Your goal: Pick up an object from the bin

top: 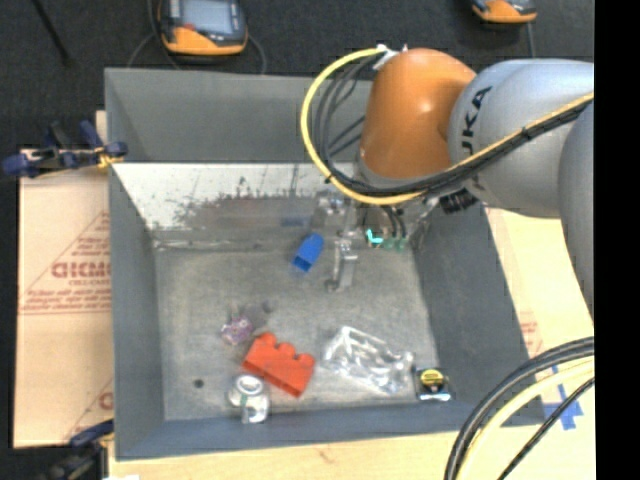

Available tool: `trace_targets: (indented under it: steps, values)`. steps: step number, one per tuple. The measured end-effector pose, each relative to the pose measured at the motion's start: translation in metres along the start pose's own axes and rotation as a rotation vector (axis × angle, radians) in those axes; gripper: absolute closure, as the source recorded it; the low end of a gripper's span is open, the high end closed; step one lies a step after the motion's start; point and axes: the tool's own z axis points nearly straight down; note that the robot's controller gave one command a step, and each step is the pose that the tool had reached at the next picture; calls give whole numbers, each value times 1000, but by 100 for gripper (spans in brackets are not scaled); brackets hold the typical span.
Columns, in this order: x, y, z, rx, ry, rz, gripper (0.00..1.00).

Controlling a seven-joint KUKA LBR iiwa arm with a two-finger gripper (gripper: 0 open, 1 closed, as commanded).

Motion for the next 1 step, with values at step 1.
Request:
trace_targets:
  steps: [1]
  values:
    - [-29,-11,108,0,-9,-114,0]
